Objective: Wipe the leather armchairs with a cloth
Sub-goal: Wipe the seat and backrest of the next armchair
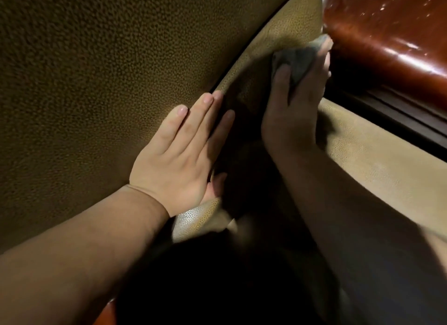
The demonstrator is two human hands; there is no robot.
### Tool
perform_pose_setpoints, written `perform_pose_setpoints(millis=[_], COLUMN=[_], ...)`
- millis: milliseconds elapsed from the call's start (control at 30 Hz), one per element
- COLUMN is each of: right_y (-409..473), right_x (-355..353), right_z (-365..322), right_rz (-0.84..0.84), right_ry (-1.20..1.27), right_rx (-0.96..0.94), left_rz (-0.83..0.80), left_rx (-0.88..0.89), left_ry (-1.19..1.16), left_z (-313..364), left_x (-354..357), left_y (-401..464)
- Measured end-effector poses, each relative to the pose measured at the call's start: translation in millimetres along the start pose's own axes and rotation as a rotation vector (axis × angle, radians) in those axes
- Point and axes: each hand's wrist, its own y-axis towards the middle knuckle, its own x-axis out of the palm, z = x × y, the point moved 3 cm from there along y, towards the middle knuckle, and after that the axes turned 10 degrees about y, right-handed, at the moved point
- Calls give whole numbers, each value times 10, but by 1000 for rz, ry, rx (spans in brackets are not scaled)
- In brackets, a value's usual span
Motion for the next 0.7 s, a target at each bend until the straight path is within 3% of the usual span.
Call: perform_pose_setpoints(millis=[200,267,400,467,533,600,700], right_y=[-1332,-1026,-378,-781,-1624,-2356,-2390], right_x=[55,42,90,162,201,173,287], right_z=[76,98,108,209,331,392,150], right_rz=[-419,-374,-11,-24,-233,-454,-446], right_ry=[-79,-114,18,-25,-156,-203,-158], right_rx=[-160,-149,87,40,-102,-104,-69], left_rz=[54,71,5,-8,-44,-165,-255], left_rx=[-34,-38,-66,-121,-192,-254,-440], left_ry=[-105,-114,-51,-40,-82,-198,-325], left_z=[-96,-113,-24,102,260,436,496], left_x=[-51,-66,-43,-68,-131,-244,-483], left_y=[30,64,71,-16,-435,-1208,-2387])
